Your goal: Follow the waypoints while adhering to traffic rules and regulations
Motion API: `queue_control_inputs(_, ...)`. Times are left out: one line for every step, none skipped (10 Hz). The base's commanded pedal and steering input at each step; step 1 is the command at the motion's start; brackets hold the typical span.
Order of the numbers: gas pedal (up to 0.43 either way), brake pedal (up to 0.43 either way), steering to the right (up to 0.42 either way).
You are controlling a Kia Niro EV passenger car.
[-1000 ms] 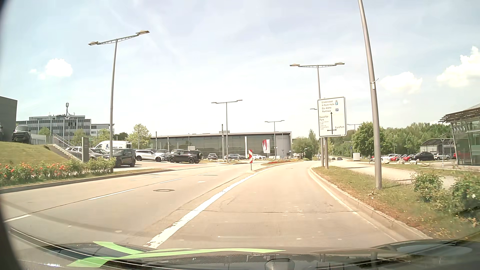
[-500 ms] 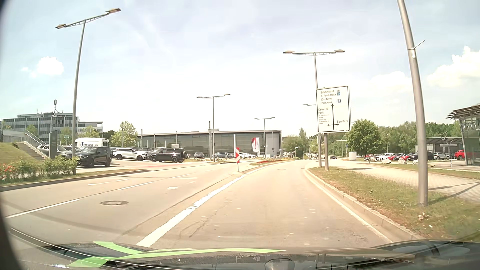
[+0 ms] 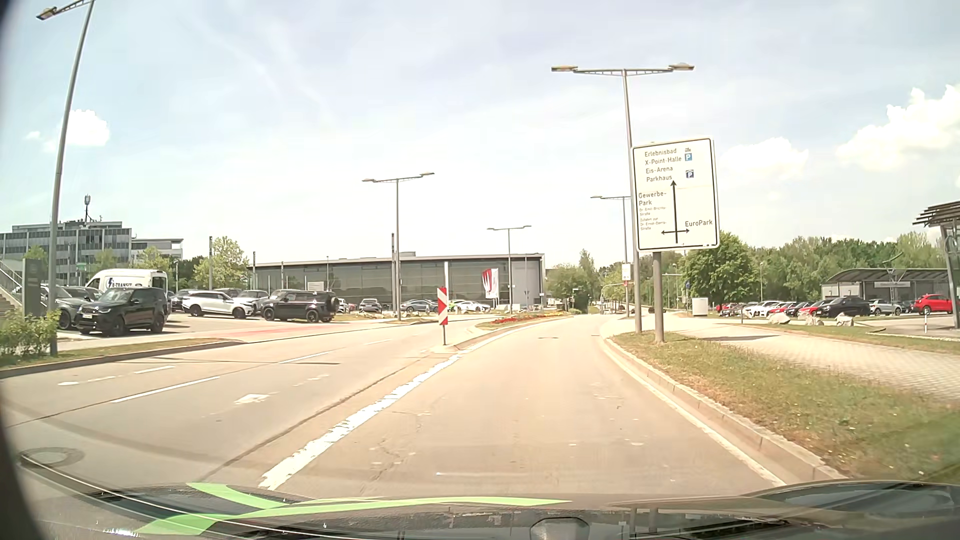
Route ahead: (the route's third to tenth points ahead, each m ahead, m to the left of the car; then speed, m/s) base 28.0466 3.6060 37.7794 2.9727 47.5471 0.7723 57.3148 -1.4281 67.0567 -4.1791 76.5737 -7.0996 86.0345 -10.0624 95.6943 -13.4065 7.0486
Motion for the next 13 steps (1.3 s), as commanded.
queue_control_inputs(0.150, 0.000, 0.023)
queue_control_inputs(0.150, 0.000, 0.020)
queue_control_inputs(0.150, 0.000, 0.016)
queue_control_inputs(0.157, 0.000, 0.012)
queue_control_inputs(0.169, 0.000, 0.012)
queue_control_inputs(0.177, 0.000, 0.011)
queue_control_inputs(0.189, 0.000, 0.011)
queue_control_inputs(0.189, 0.000, 0.011)
queue_control_inputs(0.189, 0.000, 0.011)
queue_control_inputs(0.189, 0.000, 0.011)
queue_control_inputs(0.189, 0.000, 0.011)
queue_control_inputs(0.177, 0.000, 0.011)
queue_control_inputs(0.177, 0.000, 0.011)
